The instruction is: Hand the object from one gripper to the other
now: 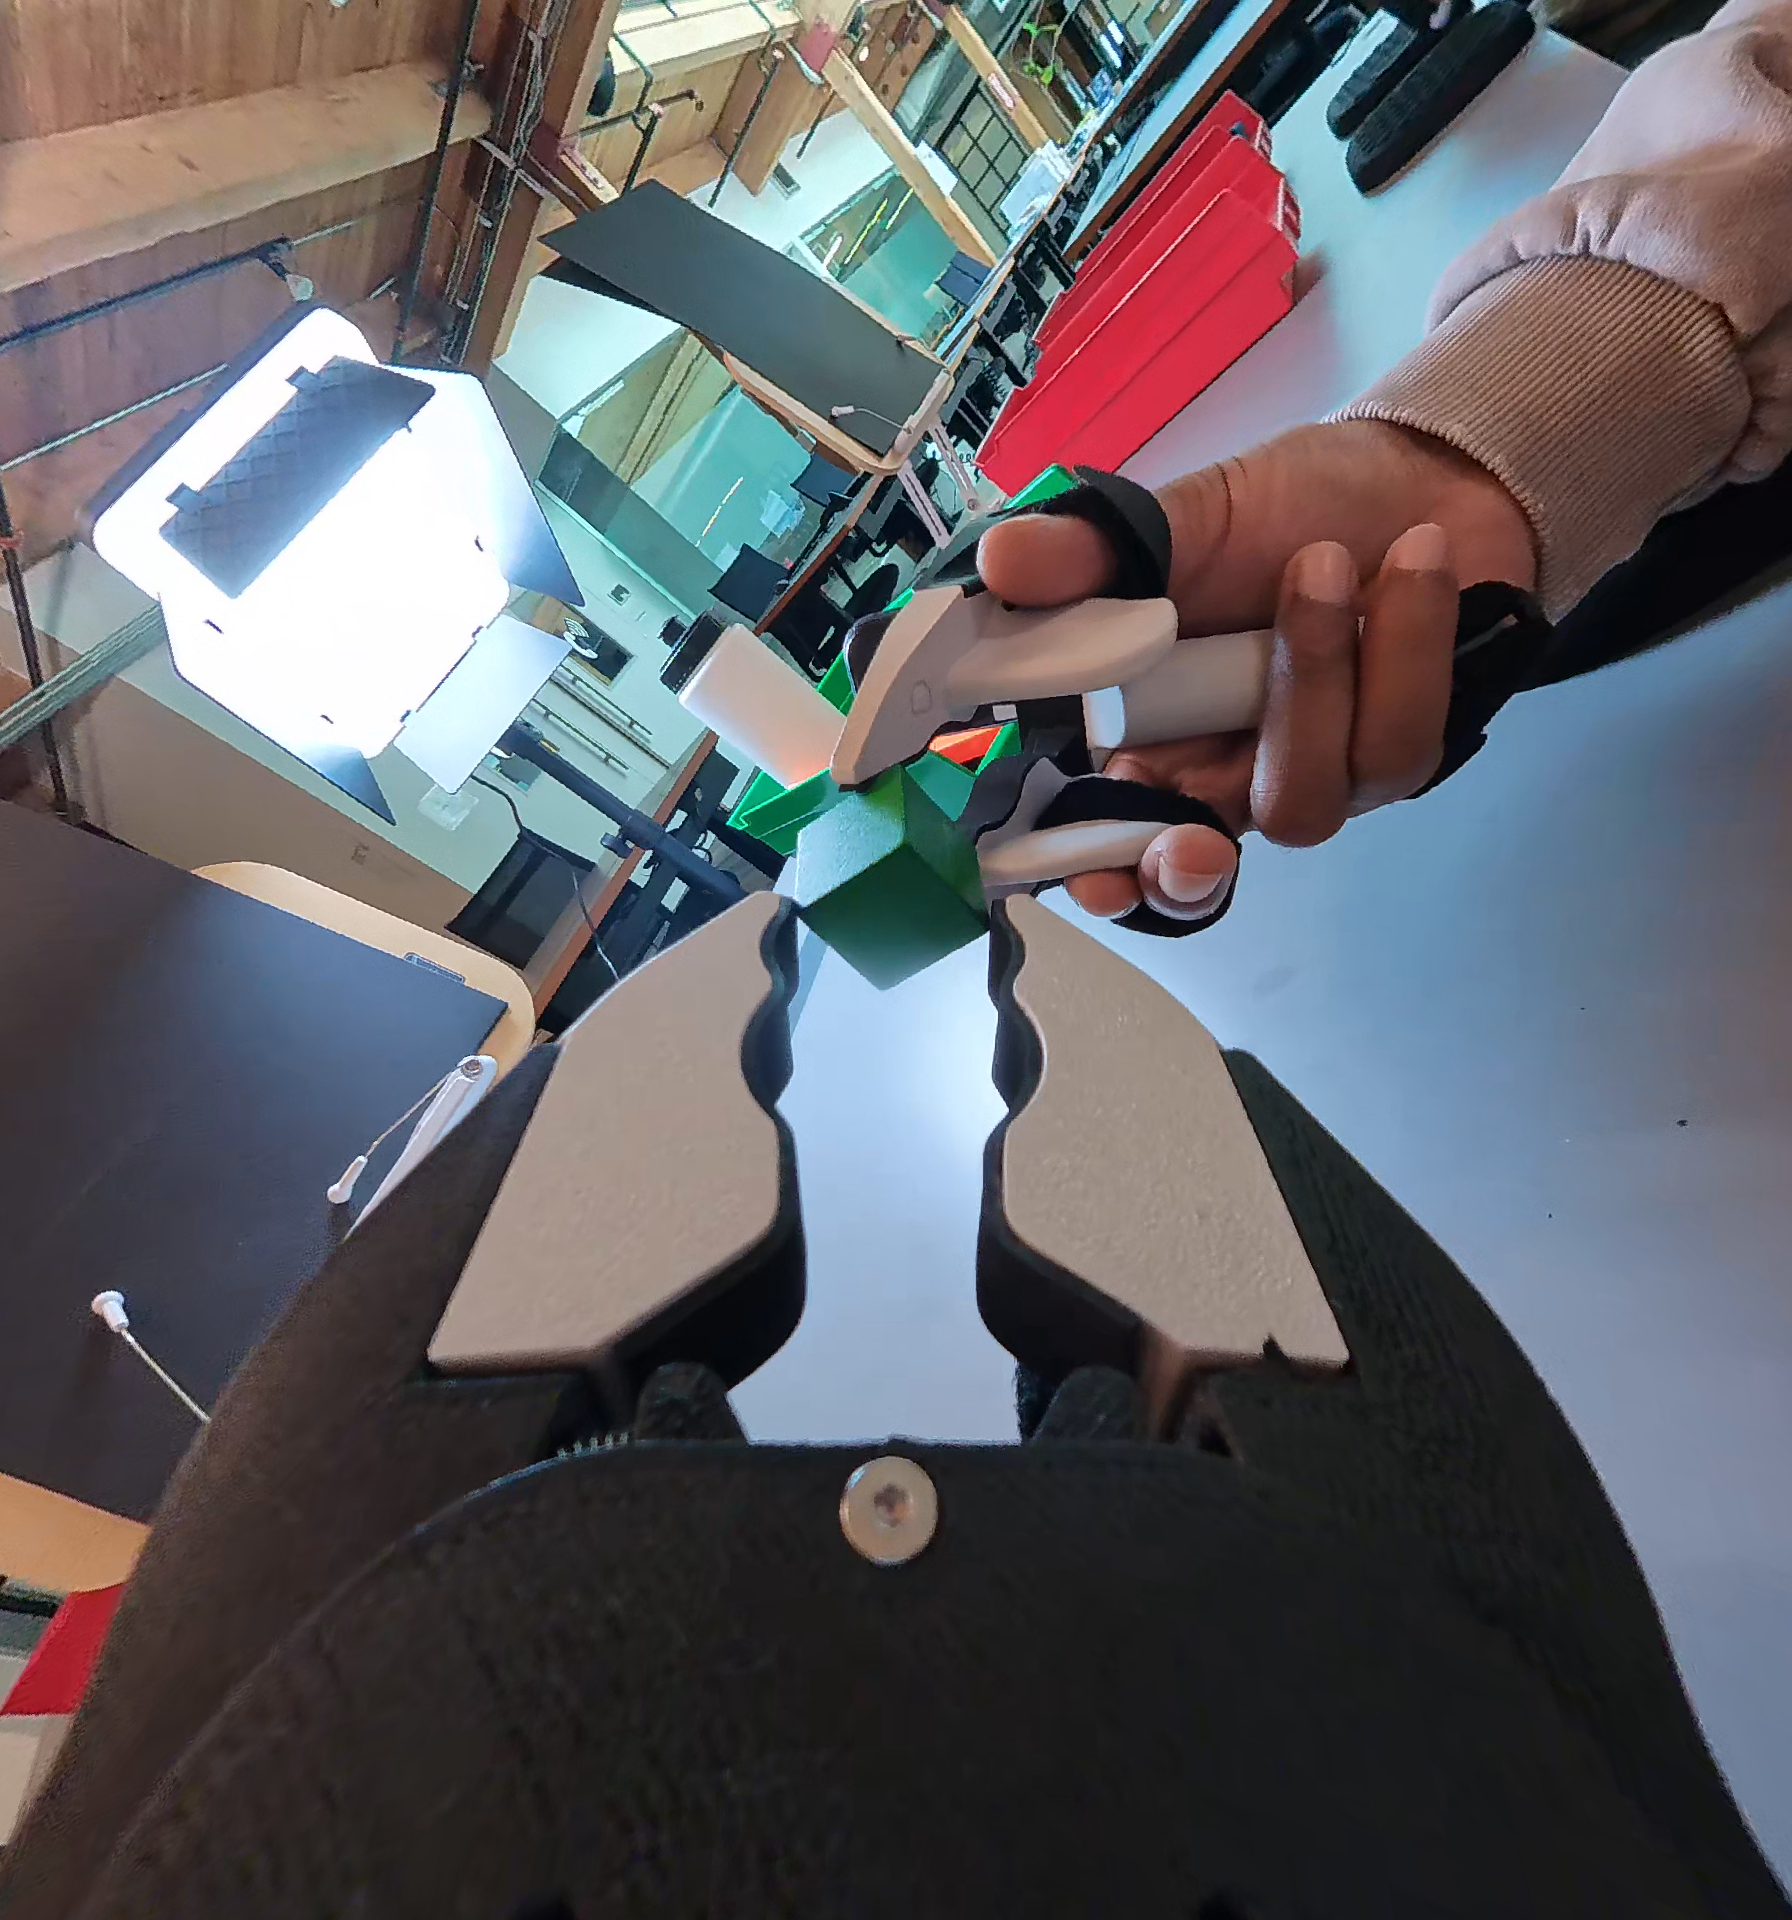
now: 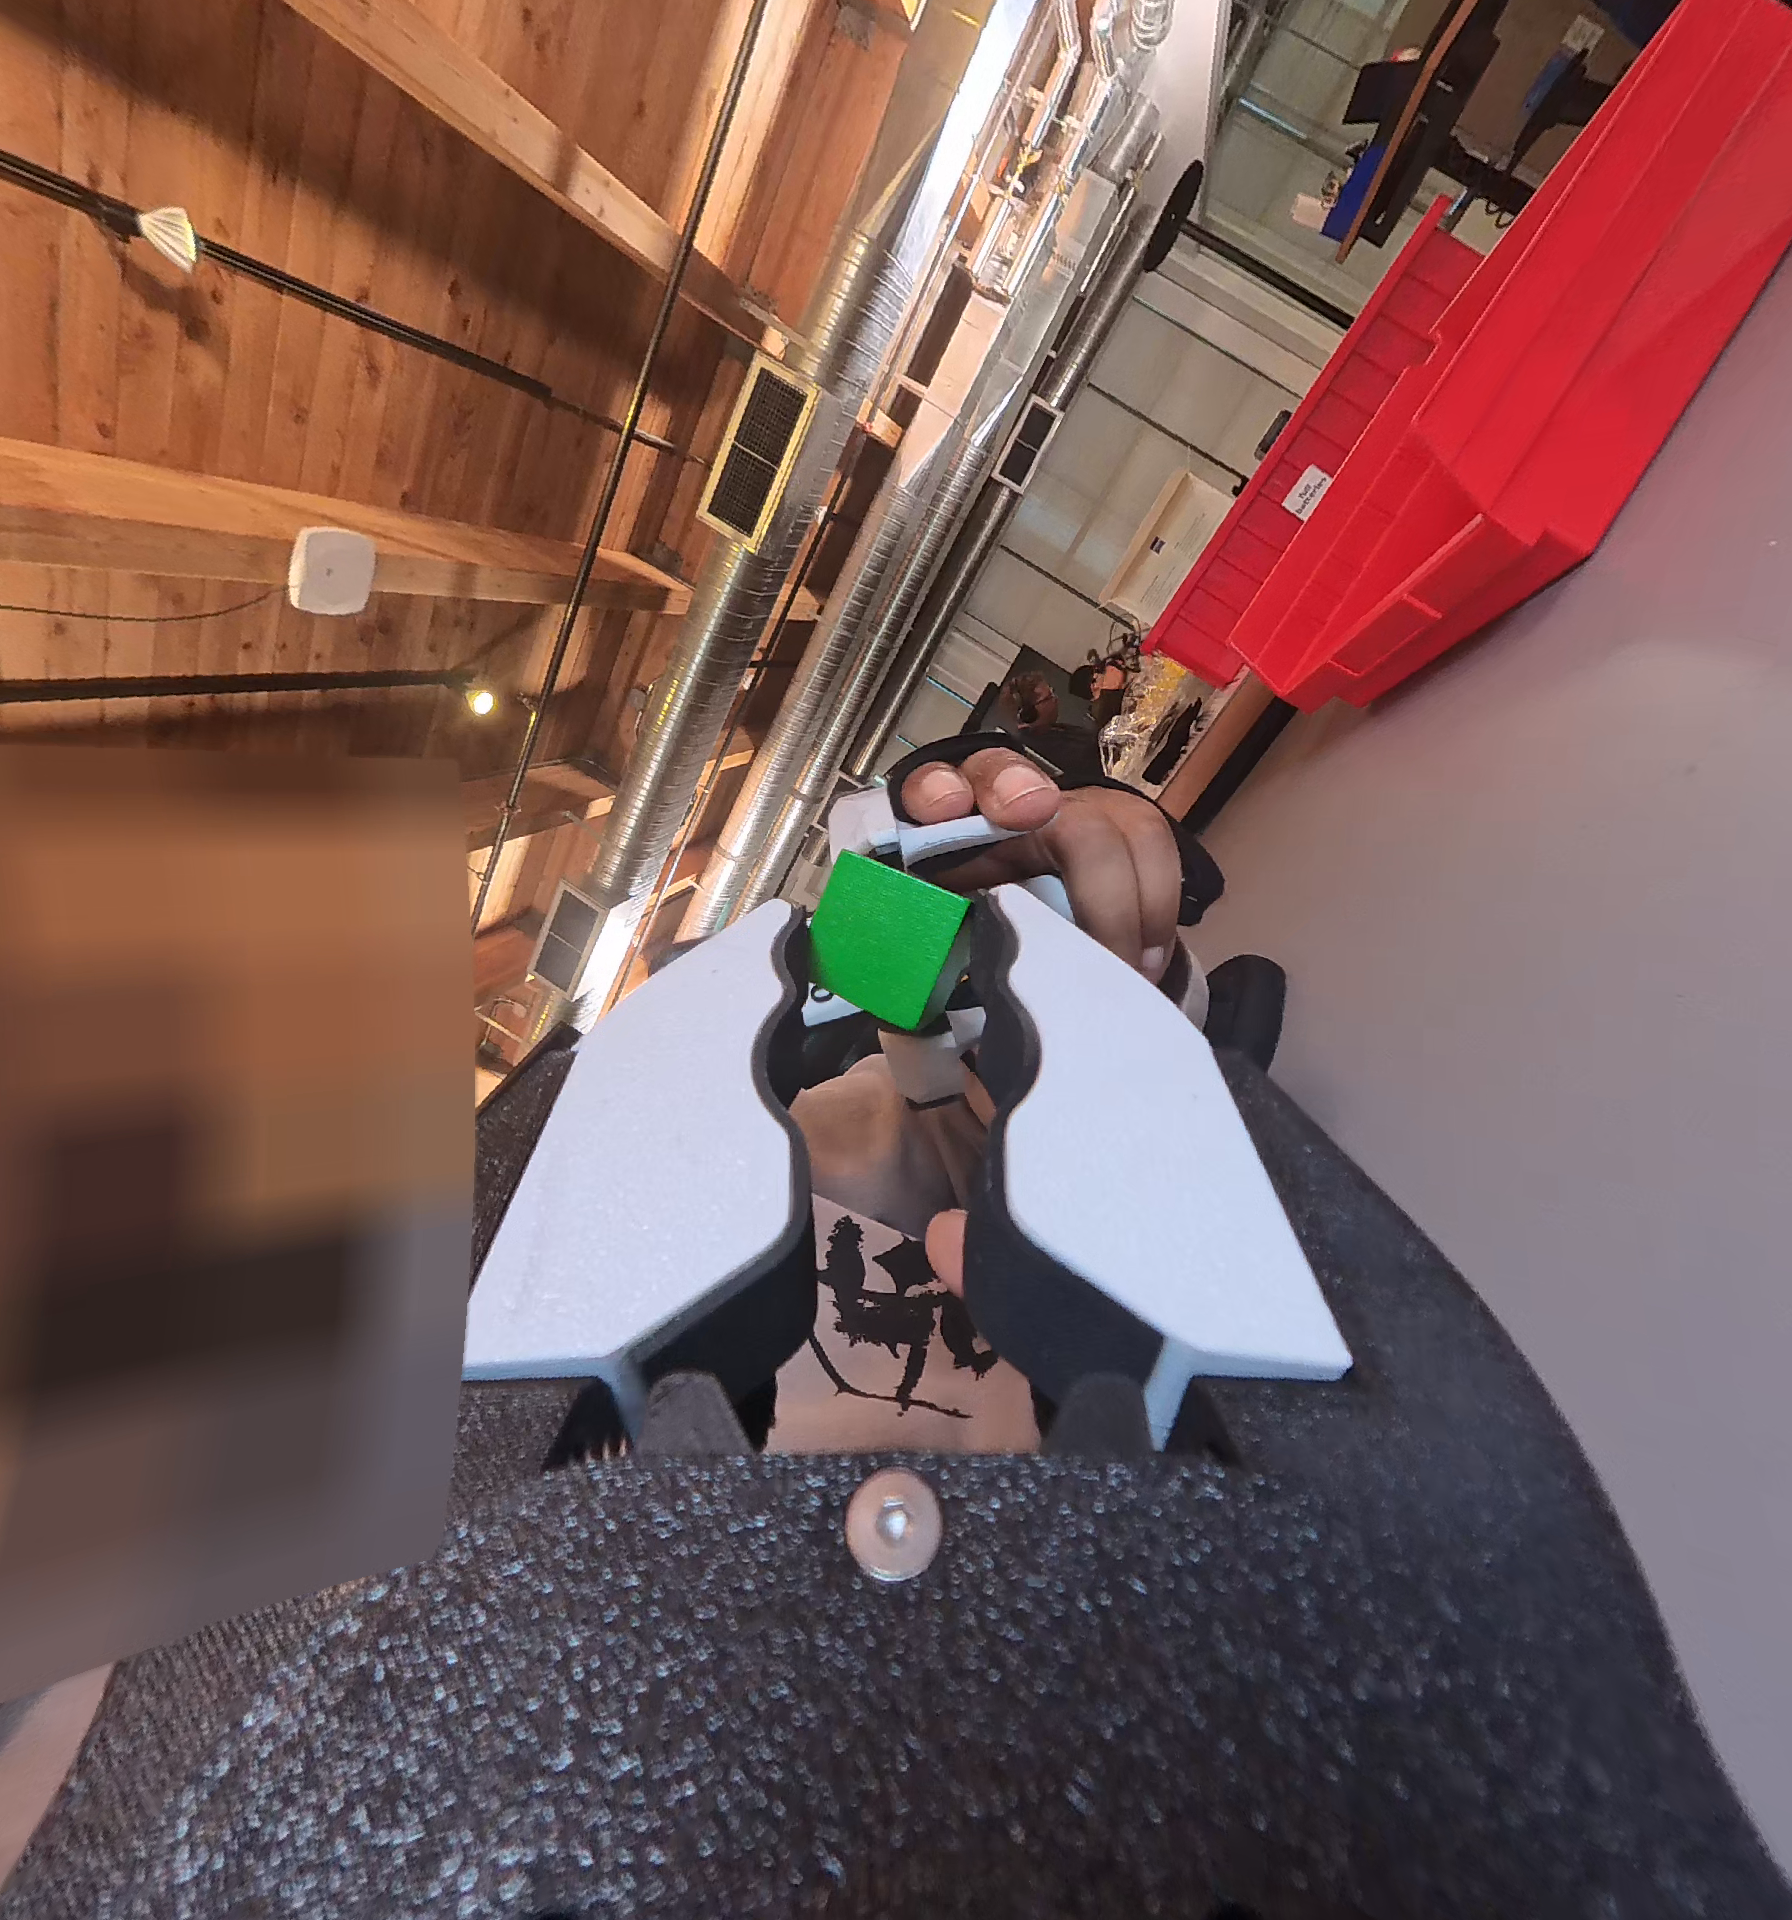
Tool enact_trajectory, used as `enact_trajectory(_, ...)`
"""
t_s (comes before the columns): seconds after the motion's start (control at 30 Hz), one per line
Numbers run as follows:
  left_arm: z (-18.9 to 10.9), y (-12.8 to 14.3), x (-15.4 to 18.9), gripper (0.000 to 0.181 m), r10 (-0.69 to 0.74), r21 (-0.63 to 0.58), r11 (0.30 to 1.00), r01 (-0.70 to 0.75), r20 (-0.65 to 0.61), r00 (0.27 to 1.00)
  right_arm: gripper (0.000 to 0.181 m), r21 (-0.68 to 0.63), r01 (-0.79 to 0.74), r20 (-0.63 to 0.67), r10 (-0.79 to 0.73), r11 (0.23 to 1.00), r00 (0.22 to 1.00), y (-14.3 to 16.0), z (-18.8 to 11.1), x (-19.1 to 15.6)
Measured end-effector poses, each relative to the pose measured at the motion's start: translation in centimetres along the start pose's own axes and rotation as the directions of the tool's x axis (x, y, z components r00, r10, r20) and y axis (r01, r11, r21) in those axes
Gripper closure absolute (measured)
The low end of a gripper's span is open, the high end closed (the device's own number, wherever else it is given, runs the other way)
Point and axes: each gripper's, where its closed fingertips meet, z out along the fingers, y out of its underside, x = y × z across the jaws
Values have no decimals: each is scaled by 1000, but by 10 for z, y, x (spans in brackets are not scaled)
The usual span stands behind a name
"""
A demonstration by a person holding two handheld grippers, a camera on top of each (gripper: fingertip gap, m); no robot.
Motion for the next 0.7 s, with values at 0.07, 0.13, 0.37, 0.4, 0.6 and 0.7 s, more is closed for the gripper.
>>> enact_trajectory(0.07, -1, 0, 1, 146, 27, -8, 1000, -27, -1, 1000, 152, -3, -4, 2, 4, 1000, 1000, 1, 0, 0)
enact_trajectory(0.13, -1, 0, 1, 146, 45, -23, 999, -45, -6, 999, 152, -6, -7, 6, 7, 1000, 1000, 2, 0, 0)
enact_trajectory(0.37, -3, -5, 0, 147, -21, -16, 1000, 21, -32, 999, 151, -19, 43, 20, -43, 999, 999, 3, 2, -6)
enact_trajectory(0.4, -4, -6, -1, 147, -52, -9, 999, 52, -39, 998, 144, -27, 75, 22, -75, 997, 997, 3, 2, -9)
enact_trajectory(0.6, -7, -7, -15, 147, -382, 16, 922, 387, -125, 916, 124, -167, 585, -95, -603, 794, 792, -4, -9, -17)
enact_trajectory(0.7, -8, -10, -19, 147, -605, 21, 780, 626, -229, 762, 127, -326, 813, -147, -876, 482, 460, -6, -20, -10)
